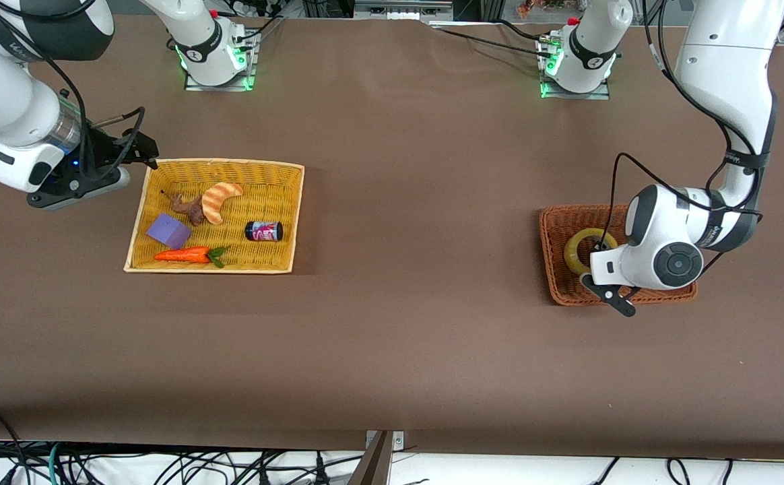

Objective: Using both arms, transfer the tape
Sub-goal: 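Carry the tape roll with the left gripper into the wicker basket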

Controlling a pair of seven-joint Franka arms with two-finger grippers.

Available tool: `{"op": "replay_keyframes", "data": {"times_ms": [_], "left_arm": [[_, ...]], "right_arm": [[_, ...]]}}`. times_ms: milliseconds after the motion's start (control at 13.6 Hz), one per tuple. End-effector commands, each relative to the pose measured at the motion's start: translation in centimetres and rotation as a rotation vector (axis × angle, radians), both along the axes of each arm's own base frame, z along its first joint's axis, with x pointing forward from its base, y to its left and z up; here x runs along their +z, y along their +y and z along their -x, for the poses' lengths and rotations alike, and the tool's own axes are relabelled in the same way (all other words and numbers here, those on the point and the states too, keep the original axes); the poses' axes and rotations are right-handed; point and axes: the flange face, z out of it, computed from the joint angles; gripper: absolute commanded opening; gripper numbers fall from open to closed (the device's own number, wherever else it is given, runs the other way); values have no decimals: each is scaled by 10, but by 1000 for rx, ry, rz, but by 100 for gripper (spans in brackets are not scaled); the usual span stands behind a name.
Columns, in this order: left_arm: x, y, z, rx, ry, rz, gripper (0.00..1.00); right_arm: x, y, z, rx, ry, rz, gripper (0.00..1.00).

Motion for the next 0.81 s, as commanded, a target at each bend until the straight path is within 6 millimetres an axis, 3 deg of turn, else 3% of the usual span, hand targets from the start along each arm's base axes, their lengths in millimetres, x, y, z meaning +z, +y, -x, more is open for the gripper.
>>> {"op": "replay_keyframes", "data": {"times_ms": [0, 147, 294, 587, 734], "left_arm": [[56, -12, -3, -32, -24, 5, 100], [121, -32, -1, -26, -62, 33, 100], [183, -40, 0, -8, -103, 58, 100], [286, -37, 0, 174, -160, 100, 100], [333, -32, 13, 305, -225, 129, 100]], "right_arm": [[6, -2, 10, 4, 0, -16, 100], [5, -2, 10, 4, 1, -15, 100], [6, -2, 10, 4, 0, -14, 100], [6, -3, 10, 5, -3, -10, 100], [8, -3, 10, 5, -6, -10, 100]]}}
